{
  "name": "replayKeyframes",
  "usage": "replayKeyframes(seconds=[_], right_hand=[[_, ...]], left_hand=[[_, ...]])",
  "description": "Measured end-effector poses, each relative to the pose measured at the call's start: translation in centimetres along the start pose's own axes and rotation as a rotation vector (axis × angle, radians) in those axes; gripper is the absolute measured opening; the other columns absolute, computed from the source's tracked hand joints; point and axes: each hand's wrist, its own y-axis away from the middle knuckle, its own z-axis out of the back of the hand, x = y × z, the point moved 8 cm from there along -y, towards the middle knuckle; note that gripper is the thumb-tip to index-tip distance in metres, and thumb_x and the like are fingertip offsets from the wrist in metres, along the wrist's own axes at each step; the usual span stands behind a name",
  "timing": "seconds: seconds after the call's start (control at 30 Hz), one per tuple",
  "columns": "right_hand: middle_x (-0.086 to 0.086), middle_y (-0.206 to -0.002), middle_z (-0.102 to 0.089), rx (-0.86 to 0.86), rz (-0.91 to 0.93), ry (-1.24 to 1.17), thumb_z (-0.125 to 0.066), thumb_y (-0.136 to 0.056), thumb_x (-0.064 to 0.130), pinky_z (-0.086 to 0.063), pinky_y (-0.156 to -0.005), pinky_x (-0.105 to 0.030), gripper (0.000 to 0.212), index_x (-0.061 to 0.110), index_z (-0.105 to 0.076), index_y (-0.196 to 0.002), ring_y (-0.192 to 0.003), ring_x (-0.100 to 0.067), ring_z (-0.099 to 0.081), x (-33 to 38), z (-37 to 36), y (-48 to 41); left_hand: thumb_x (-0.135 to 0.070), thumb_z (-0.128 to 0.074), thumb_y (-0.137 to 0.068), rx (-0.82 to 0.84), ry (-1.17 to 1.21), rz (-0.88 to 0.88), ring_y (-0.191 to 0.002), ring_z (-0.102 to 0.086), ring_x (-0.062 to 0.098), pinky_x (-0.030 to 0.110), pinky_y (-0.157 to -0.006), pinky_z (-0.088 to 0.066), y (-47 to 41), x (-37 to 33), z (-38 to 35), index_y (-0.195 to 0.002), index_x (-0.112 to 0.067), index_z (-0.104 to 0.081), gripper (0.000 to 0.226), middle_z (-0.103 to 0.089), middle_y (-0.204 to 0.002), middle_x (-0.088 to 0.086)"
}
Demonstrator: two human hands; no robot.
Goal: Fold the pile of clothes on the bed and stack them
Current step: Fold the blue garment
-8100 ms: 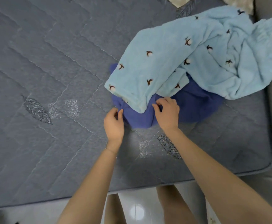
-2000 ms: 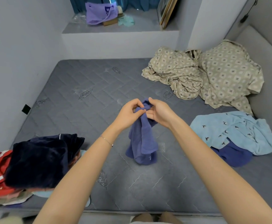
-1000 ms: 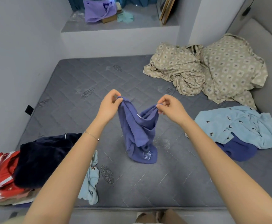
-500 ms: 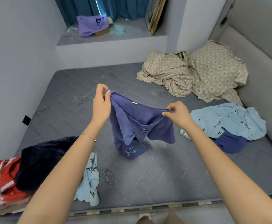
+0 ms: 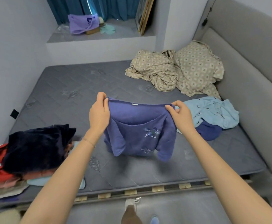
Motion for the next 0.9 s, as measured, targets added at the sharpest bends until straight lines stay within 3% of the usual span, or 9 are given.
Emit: replayKeyframes(seconds=[0.13, 0.23, 0.4, 0.57, 0.7, 0.8, 0.9], right_hand=[[0.012, -0.042, -0.045, 0.138, -0.053, -0.040, -0.065, -0.092, 0.031, -0.031, -0.044, -0.015, 0.024, 0.023, -0.053, -0.072, -0.041, -0.003, -0.039, -0.6, 0.6, 1.3], [-0.001, -0.055, -0.054, 0.256, -0.072, -0.207, -0.066, -0.091, 0.030, -0.037, -0.049, -0.021, 0.030, 0.025, -0.055, -0.064, -0.050, -0.011, -0.046, 0.9, 0.5, 1.7], [0.004, -0.064, -0.058, 0.290, -0.017, -0.475, -0.069, -0.087, 0.023, -0.045, -0.056, -0.018, 0.020, 0.019, -0.057, -0.072, -0.058, -0.006, -0.053, 4.9, 1.0, -1.1], [0.008, -0.053, -0.050, 0.168, -0.017, -0.110, -0.074, -0.085, 0.024, -0.035, -0.053, -0.020, 0.025, 0.020, -0.056, -0.067, -0.052, -0.002, -0.042, 1.9, -1.7, -6.1], [0.005, -0.056, -0.048, 0.149, -0.084, 0.152, -0.075, -0.082, 0.026, -0.034, -0.062, -0.031, 0.032, 0.022, -0.053, -0.059, -0.059, -0.012, -0.043, -4.9, -7.2, -9.4], [0.008, -0.053, -0.044, 0.138, -0.167, 0.227, -0.075, -0.083, 0.027, -0.031, -0.061, -0.029, 0.038, 0.024, -0.048, -0.056, -0.056, -0.012, -0.042, -9.5, -11.1, -12.2], [0.010, -0.057, -0.043, 0.120, -0.217, 0.301, -0.072, -0.085, 0.031, -0.033, -0.063, -0.030, 0.026, 0.020, -0.056, -0.068, -0.067, -0.019, -0.047, -13.6, -14.9, -15.5]], left_hand=[[-0.022, -0.040, -0.103, 0.049, 0.054, -0.067, -0.054, -0.040, 0.012, 0.029, -0.053, -0.026, 2.6, -0.4, 0.4, -0.091, -0.021, -0.036, 0.012, -0.043, -0.062, 0.000], [-0.016, -0.043, -0.102, 0.050, 0.231, -0.035, -0.049, -0.030, 0.007, 0.021, -0.050, -0.025, 3.5, -0.9, 1.3, -0.090, -0.017, -0.040, 0.012, -0.034, -0.060, -0.001], [-0.014, -0.046, -0.099, -0.009, 0.569, 0.098, -0.048, -0.031, 0.002, 0.019, -0.046, -0.028, 1.2, -1.1, 3.0, -0.083, -0.027, -0.042, 0.021, -0.038, -0.060, -0.006], [-0.013, -0.047, -0.099, 0.165, 0.255, 0.118, -0.055, -0.034, 0.008, 0.019, -0.051, -0.029, -2.0, 4.0, -1.9, -0.089, -0.018, -0.045, 0.011, -0.043, -0.067, 0.003], [-0.009, -0.051, -0.097, 0.299, 0.057, 0.224, -0.073, -0.054, 0.029, 0.034, -0.066, -0.038, -3.5, 12.2, -8.4, -0.093, -0.007, -0.053, 0.005, -0.060, -0.080, 0.017], [-0.010, -0.054, -0.096, 0.375, -0.035, 0.282, -0.084, -0.060, 0.033, 0.038, -0.071, -0.043, -5.0, 17.9, -12.5, -0.091, -0.007, -0.056, 0.006, -0.066, -0.086, 0.014], [-0.012, -0.057, -0.094, 0.412, -0.117, 0.340, -0.088, -0.062, 0.032, 0.036, -0.071, -0.042, -7.7, 23.5, -16.8, -0.091, -0.007, -0.062, 0.008, -0.070, -0.092, 0.013]])
